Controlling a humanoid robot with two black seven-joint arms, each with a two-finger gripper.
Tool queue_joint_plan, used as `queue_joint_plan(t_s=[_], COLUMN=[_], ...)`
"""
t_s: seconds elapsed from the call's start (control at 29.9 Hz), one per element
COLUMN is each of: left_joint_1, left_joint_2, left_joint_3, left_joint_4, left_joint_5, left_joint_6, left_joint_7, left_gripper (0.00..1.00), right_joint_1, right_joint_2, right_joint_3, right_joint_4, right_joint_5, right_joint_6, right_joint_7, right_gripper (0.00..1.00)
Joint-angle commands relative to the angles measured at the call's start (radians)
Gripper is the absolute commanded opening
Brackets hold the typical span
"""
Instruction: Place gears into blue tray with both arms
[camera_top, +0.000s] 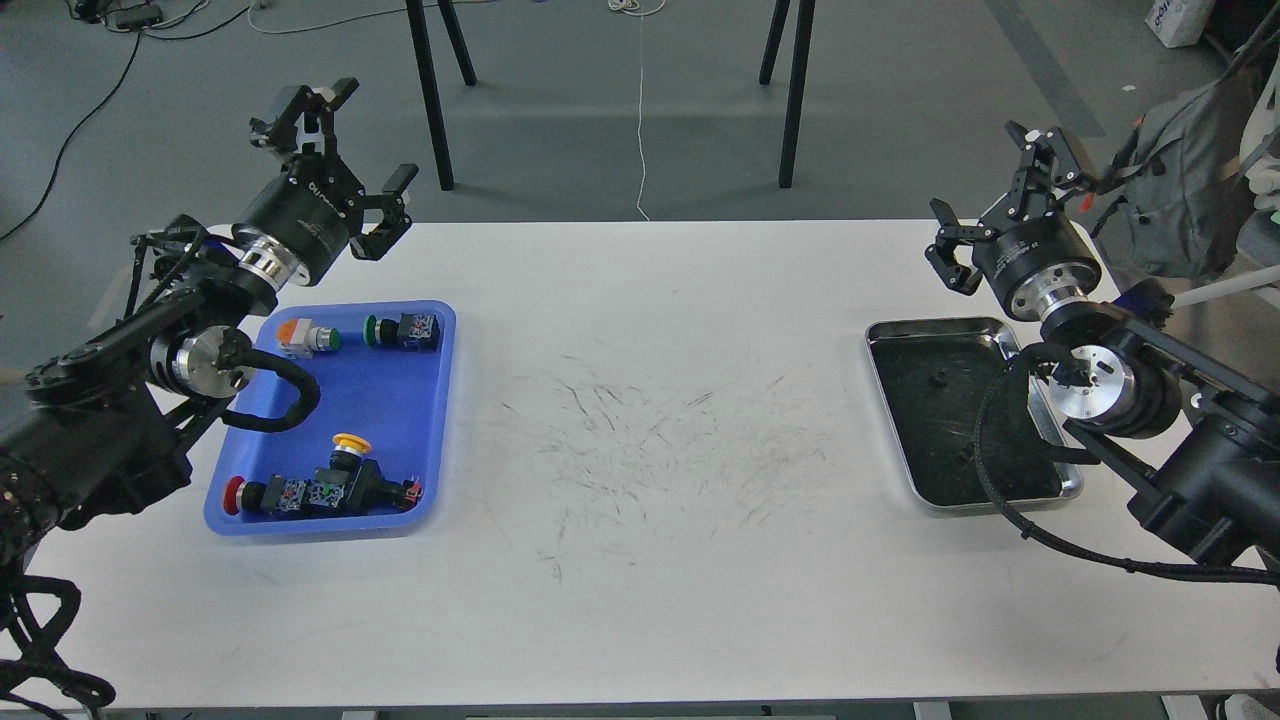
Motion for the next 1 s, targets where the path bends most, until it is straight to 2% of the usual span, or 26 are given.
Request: queue_joint_plan(t_s=[0.0,0.23,0.33,0.57,0.7,0.97], left_joint_1=[-0.002,0.000,-0.002,-0.003,-0.003,-0.016], left_joint_2=[-0.009,-0.010,-0.016,-0.021,-0.033,-0.033], left_joint_3=[0.004,-0.001,0.004,0.007,0.012,0.021], left_joint_4=[0.008,0.023,0.057,0.057,0.074,0.076], left_joint_5=[0.002,0.001,0.004,0.009,0.009,0.010], left_joint_6=[-0.014,-0.003,0.020,0.003,0.034,0.037], left_joint_7=[-0.006,-0.028,-0.028,-0.028,-0.028,-0.028], left_gripper=[1.00,1.00,1.00,1.00,1.00,1.00], right_joint_1=[-0.002,-0.002,-0.002,-0.003,-0.003,-0.008], right_joint_2=[0.002,0.002,0.002,0.006,0.009,0.011], right_joint_3=[0.000,0.000,-0.002,-0.003,-0.003,-0.003], right_joint_4=[0.000,0.000,0.001,0.001,0.001,0.003], right_joint_5=[0.000,0.000,0.000,0.000,0.000,0.000], right_joint_6=[0.000,0.000,0.000,0.000,0.000,-0.001], right_joint_7=[0.000,0.002,0.002,0.002,0.002,0.002], right_gripper=[0.99,0.99,0.99,0.99,0.99,0.99])
